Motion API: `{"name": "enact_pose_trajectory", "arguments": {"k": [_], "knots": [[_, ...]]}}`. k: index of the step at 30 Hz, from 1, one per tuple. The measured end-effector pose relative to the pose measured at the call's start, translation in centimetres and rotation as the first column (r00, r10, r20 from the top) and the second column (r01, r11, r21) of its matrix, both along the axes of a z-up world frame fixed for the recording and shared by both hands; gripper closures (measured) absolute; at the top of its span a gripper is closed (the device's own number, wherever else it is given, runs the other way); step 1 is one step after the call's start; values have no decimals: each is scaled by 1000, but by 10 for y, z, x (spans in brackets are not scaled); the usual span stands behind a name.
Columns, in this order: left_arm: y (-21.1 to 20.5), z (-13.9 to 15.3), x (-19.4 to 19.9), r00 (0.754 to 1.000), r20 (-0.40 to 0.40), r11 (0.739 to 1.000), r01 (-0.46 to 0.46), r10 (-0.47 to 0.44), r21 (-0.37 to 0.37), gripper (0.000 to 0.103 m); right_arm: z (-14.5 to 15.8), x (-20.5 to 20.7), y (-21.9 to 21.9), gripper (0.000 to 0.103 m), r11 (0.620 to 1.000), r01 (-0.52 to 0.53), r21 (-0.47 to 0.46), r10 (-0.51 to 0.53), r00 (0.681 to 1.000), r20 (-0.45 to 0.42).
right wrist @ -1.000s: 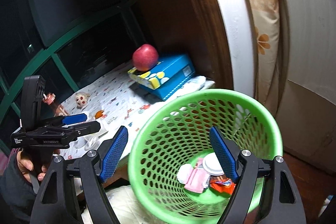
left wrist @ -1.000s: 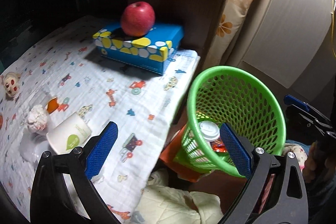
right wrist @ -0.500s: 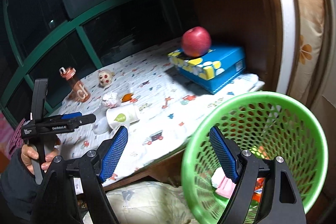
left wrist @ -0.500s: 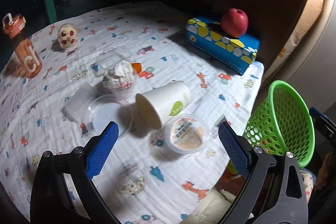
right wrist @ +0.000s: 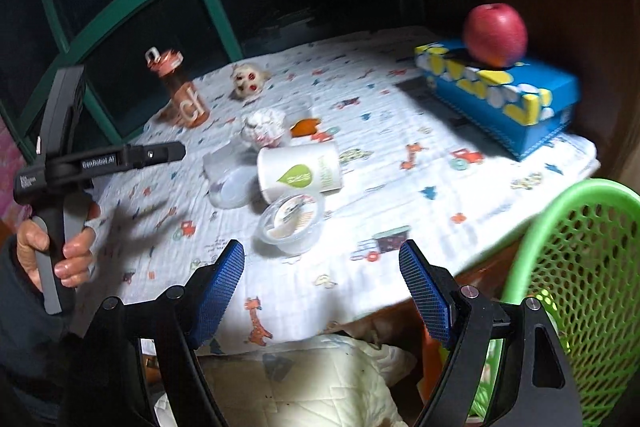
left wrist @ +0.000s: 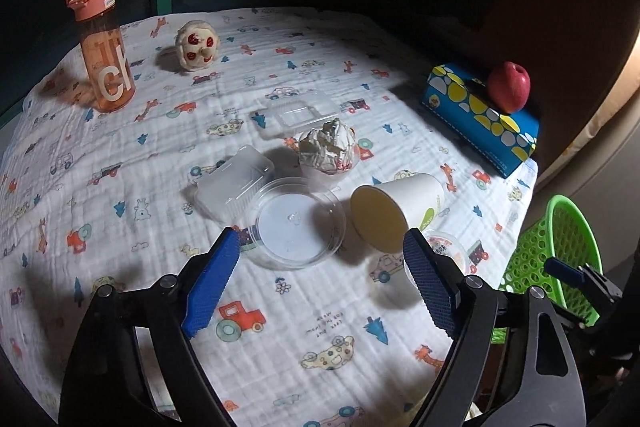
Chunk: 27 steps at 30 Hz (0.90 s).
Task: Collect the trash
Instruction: 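Move both open tools back over the table toward the paper cup, then grasp the yellow-labelled pudding cup with the right tool while the left tool grasps the crumpled white paper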
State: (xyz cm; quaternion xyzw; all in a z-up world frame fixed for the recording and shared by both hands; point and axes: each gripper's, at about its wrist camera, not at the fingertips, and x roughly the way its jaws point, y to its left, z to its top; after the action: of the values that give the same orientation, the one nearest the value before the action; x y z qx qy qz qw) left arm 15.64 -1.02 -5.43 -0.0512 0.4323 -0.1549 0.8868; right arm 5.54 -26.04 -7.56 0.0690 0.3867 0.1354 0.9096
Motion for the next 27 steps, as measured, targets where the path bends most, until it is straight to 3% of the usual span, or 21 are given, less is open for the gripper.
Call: {"name": "enact_pose_trajectory", "arguments": {"k": [8,19,24,27], "knots": [[19,-5,3,1000,-10,1000,-27,27,-8,25,-26,32,39,26,997,-72,-42,70,996,-53],[31,-6,10,999,-12,999,-46,46,0,26,-53,67,66,28,987,-96,-129,84,992,-97],[30,-8,12,999,-16,999,-40,41,6,26,-61,78,66,32,987,-80,-138,64,991,-117],[27,-9,15,999,-15,999,-30,31,15,26,-64,82,66,39,988,-78,-136,61,990,-125]]}}
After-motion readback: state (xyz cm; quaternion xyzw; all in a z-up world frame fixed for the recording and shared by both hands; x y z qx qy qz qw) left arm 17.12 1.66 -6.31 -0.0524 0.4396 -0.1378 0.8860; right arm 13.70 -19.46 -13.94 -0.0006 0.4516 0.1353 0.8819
